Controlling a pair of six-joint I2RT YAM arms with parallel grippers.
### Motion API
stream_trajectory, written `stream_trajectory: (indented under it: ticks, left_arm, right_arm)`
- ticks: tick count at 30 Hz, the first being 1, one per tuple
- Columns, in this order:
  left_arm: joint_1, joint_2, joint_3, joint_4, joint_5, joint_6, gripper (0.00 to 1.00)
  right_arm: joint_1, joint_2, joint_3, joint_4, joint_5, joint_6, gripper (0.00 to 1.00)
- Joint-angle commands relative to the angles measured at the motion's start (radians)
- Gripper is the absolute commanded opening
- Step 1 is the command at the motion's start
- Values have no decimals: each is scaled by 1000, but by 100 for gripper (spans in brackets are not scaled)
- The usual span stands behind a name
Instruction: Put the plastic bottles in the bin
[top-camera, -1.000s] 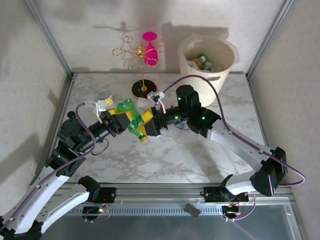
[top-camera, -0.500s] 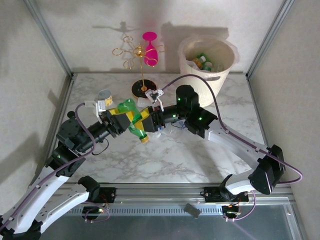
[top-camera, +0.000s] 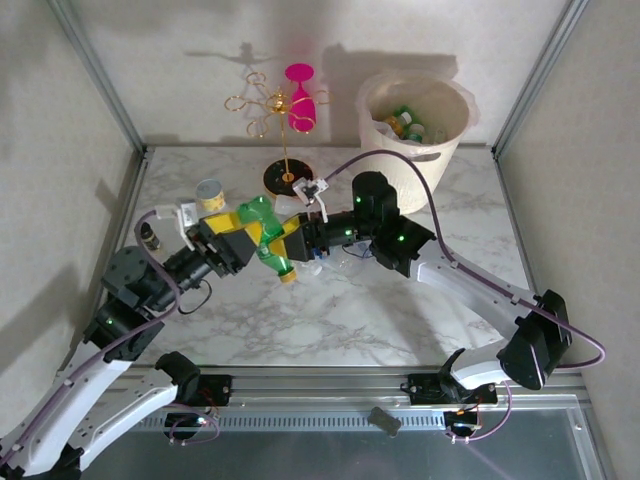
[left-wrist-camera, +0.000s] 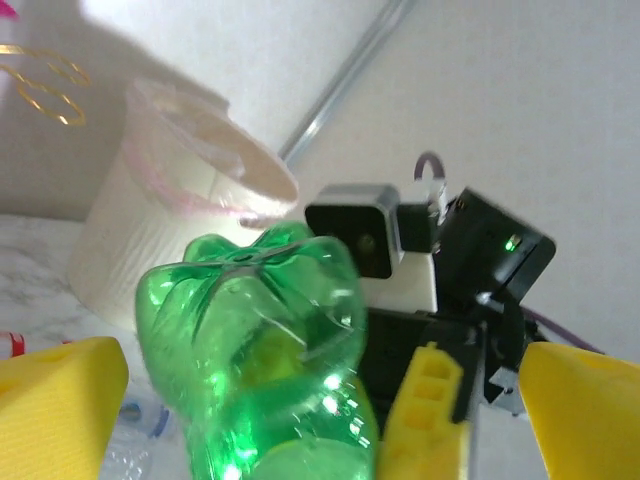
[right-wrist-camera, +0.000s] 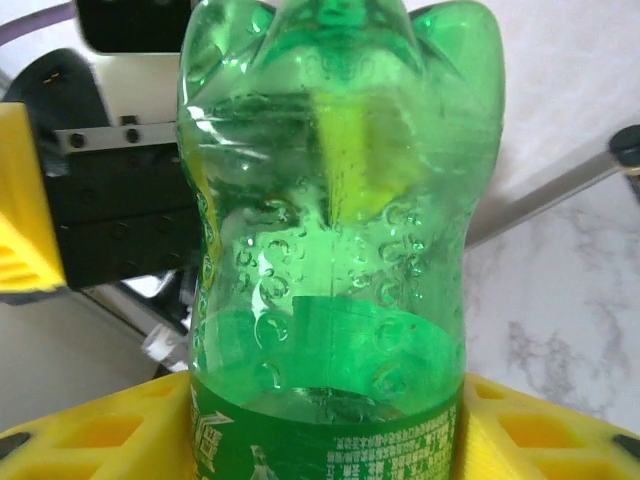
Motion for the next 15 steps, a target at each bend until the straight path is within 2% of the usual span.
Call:
stream_trajectory:
  ticks: [1, 6, 10, 15]
  left_arm:
    - [-7, -52, 9, -3, -137, 26, 100]
    - [-7, -48, 11, -97, -252, 55, 100]
    - [-7, 3, 5, -159, -281, 51, 100]
    - [-7, 94, -17, -192, -272, 27, 100]
  right_arm:
    - [-57, -68, 4, -70, 146, -56, 45]
    - [-111, -124, 55, -218, 425, -156, 44]
    - [-151, -136, 141, -331, 730, -243, 43]
    - [-216, -104, 248, -367, 939, -299, 43]
